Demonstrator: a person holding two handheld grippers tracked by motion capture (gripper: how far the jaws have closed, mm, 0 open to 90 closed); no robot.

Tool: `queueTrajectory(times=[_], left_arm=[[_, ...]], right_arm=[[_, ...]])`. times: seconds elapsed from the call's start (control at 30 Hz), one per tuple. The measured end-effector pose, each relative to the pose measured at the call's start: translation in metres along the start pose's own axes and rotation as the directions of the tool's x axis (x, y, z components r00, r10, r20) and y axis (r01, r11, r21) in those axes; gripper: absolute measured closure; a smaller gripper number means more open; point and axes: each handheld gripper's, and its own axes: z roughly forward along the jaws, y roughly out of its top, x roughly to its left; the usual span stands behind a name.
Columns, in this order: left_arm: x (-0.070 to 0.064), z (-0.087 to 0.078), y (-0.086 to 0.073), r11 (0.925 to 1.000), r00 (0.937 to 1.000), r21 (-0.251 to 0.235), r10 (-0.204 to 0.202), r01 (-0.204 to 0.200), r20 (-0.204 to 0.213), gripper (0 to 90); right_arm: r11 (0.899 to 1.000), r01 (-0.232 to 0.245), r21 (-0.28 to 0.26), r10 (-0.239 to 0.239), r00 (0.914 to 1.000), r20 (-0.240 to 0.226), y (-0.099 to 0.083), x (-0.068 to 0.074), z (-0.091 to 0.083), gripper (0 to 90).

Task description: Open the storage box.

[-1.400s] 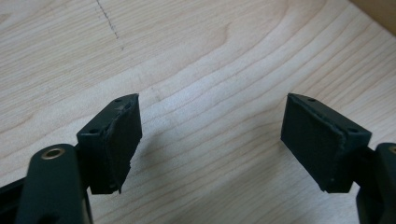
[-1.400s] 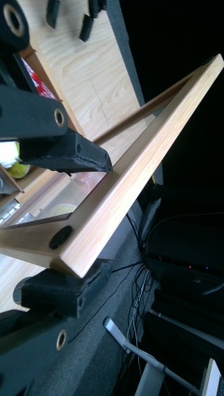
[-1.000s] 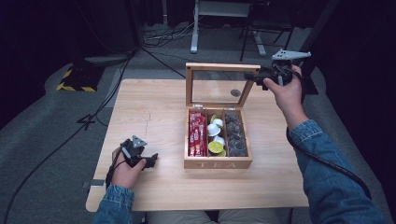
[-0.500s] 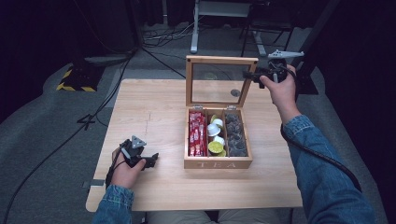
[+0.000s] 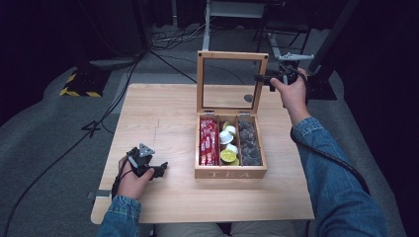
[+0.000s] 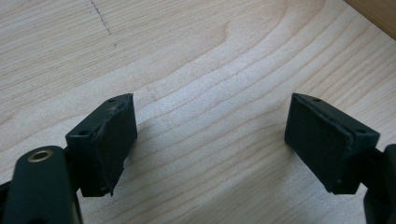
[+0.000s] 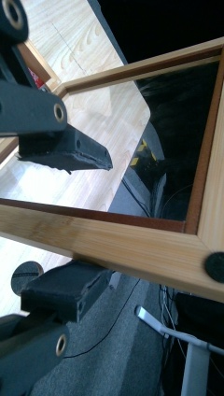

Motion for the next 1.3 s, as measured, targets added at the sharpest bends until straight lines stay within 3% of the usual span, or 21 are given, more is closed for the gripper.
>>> queueTrajectory(times=[0.27,0.57,1.03,1.3], left_arm=[[0.000,0.000,0.000,1.0000,1.0000,0.002,0.003,-0.003,0.001,17.3],[0.000,0.000,0.000,1.0000,1.0000,0.002,0.004,-0.004,0.001,16.9],[0.000,0.002,0.002,0.9999,0.9999,0.004,0.010,-0.010,0.006,15.7],[0.000,0.003,0.003,0.9999,0.9999,0.004,0.011,-0.011,0.008,15.3]], right_arm=[[1.000,-0.022,0.007,0.022,0.9994,0.027,-0.006,-0.002,0.011,32.3],[1.000,-0.027,0.007,0.027,0.9994,0.023,-0.004,-0.004,0.009,32.1],[1.000,-0.014,-0.006,0.014,0.9995,0.028,-0.005,-0.004,-0.015,29.8],[1.000,-0.001,-0.009,0.001,1.0000,-0.007,-0.004,0.008,-0.034,30.3]])
